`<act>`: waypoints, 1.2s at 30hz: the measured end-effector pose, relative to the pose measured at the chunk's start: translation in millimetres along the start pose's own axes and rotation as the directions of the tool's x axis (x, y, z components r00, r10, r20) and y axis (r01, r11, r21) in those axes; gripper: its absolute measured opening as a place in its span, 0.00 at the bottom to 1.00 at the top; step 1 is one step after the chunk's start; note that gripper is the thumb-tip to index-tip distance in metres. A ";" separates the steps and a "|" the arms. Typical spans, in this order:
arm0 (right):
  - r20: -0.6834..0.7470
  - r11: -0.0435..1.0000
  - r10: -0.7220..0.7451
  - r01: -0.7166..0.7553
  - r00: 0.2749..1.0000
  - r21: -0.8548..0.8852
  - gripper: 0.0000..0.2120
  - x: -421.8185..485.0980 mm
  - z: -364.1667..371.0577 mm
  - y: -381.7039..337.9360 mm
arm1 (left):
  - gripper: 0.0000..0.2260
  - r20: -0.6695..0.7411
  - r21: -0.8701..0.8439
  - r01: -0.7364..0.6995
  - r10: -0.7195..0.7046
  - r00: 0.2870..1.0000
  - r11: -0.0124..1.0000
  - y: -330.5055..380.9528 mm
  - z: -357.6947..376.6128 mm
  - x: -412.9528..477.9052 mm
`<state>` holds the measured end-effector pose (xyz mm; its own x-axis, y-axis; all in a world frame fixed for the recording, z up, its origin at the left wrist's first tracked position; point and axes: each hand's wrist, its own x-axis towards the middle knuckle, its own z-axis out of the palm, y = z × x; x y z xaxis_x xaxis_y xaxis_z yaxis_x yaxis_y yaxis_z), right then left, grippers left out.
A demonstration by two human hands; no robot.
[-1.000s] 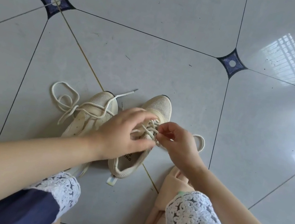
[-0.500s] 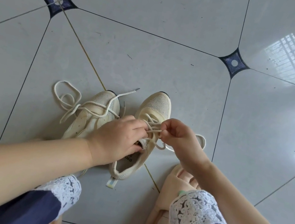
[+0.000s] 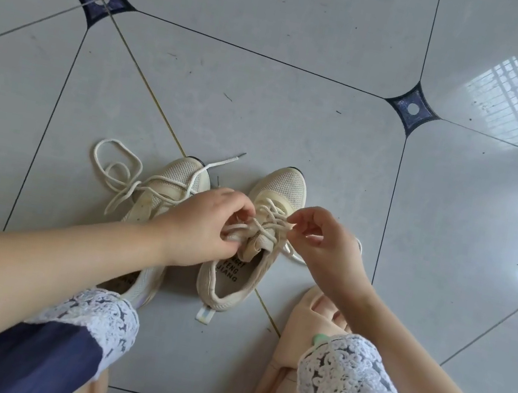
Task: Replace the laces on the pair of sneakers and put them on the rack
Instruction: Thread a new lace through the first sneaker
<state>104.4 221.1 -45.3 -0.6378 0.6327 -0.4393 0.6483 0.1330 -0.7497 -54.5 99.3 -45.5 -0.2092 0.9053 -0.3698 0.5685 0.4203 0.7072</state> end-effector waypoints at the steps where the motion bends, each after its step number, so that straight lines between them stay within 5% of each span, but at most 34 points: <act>1: -0.001 1.000 -0.015 0.015 1.000 -0.003 0.12 0.1 0.6 -2.5 | 0.18 0.007 0.019 -0.013 0.013 1.000 1.000 0.1 -0.5 -0.4; 9: 0.063 0.995 -0.079 0.082 0.995 -0.058 0.06 -2.1 5.8 -13.0 | 0.12 0.002 0.027 -0.099 0.099 0.995 0.995 -0.8 -4.0 -6.6; 14: 0.079 0.998 -0.045 0.048 0.996 -0.036 0.06 -2.5 5.1 -15.6 | 0.11 -0.051 -0.142 0.069 -0.077 0.996 0.987 3.5 -2.1 -0.7; 24: 0.077 0.988 -0.076 0.086 0.994 -0.127 0.03 3.5 12.3 -8.0 | 0.10 -0.065 0.005 0.024 -0.023 0.998 1.000 8.2 4.5 9.2; 30: 0.079 1.000 0.025 -0.024 0.997 -0.017 0.06 -12.3 10.8 1.9 | 0.07 -0.101 -0.208 0.087 -0.110 0.989 0.974 3.9 -1.6 4.7; 36: 0.092 0.956 -0.016 0.042 0.996 -0.290 0.03 -13.7 2.7 10.7 | 0.08 -0.029 -0.228 0.116 -0.126 0.992 0.967 -1.3 -13.8 10.6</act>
<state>118.9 211.8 -48.6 -0.6838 0.5575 -0.4707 0.7134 0.3752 -0.5919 -68.4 109.2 -42.0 -0.3021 0.8464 -0.4385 0.3436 0.5258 0.7781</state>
